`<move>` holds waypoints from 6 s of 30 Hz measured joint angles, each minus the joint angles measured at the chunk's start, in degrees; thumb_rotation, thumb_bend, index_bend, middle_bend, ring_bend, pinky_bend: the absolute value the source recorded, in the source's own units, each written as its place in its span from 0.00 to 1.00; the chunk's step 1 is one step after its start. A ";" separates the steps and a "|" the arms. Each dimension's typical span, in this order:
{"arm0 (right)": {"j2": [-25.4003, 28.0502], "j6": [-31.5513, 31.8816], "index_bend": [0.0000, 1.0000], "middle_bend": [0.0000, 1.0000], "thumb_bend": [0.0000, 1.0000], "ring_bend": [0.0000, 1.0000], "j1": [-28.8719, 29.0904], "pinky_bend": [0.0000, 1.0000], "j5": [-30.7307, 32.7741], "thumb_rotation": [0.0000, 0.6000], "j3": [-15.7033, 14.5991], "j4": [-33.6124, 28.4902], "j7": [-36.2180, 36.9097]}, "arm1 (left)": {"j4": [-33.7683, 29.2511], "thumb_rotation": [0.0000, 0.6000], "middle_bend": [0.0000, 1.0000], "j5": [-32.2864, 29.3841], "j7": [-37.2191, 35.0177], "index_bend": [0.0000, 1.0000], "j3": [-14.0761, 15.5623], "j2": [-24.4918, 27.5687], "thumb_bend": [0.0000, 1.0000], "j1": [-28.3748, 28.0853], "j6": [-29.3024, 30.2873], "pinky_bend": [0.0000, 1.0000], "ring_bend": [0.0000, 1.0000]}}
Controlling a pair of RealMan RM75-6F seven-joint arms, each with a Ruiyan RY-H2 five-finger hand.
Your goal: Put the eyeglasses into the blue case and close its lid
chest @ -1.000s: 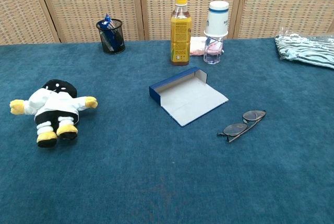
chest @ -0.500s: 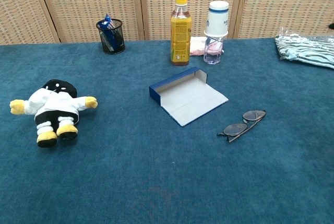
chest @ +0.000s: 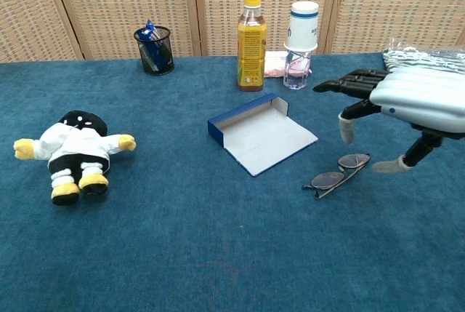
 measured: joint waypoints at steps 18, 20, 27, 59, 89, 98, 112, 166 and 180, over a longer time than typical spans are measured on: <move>-5.51 -2.55 0.45 0.01 0.39 0.00 4.25 0.00 2.12 1.00 -3.03 7.20 -3.08 | -0.05 1.00 0.00 -0.14 0.25 0.00 -0.08 -0.20 0.00 -0.32 -0.51 0.00 0.00; -6.41 -2.32 0.44 0.01 0.39 0.00 4.43 0.00 2.06 1.00 -3.45 8.70 -3.24 | -0.05 1.00 0.00 -0.17 0.25 0.00 -0.09 -0.21 0.00 -0.35 -0.57 0.00 0.00; -9.42 -1.38 0.45 0.01 0.39 0.00 4.85 0.00 2.40 1.00 -4.64 13.37 -2.93 | -0.11 1.00 0.00 -0.15 0.31 0.00 -0.08 -0.19 0.00 -0.38 -0.60 0.00 0.00; -16.04 0.53 0.65 0.05 0.46 0.00 6.15 0.00 5.86 1.00 -7.04 23.21 -1.86 | -0.11 1.00 0.00 -0.14 -0.50 0.00 0.01 0.05 0.00 -0.41 -0.91 0.00 0.00; -15.11 -1.46 0.66 0.07 0.52 0.00 17.81 0.02 8.21 1.00 0.47 22.12 -13.04 | 0.91 1.00 0.00 -2.28 -3.41 0.00 -0.86 0.82 0.00 -1.26 -3.72 0.00 0.00; -20.59 -6.25 0.66 0.07 0.52 0.00 23.12 0.02 7.66 1.00 0.08 30.36 -17.35 | 1.93 1.00 0.00 -4.19 -3.77 0.00 -1.40 0.61 0.00 -2.20 -6.31 0.00 0.00; -26.54 -9.19 0.66 0.07 0.52 0.00 27.16 0.03 6.54 1.00 -2.12 38.86 -20.13 | 2.93 1.00 0.00 -5.79 -4.02 0.00 -1.69 0.28 0.00 -2.69 -8.28 0.00 0.00; -28.21 -9.95 0.10 0.00 0.15 0.00 24.84 0.03 24.91 1.00 8.76 28.03 -29.13 | 3.35 1.00 0.00 -5.45 -5.33 0.00 -1.46 0.32 0.00 -2.65 -8.75 0.00 0.00; -18.85 -25.09 0.24 0.07 1.00 0.00 26.22 0.03 37.00 1.00 14.25 7.75 -14.95 | 3.08 1.00 0.00 -5.45 -5.53 0.00 -1.53 0.52 0.00 -2.81 -9.00 0.00 0.00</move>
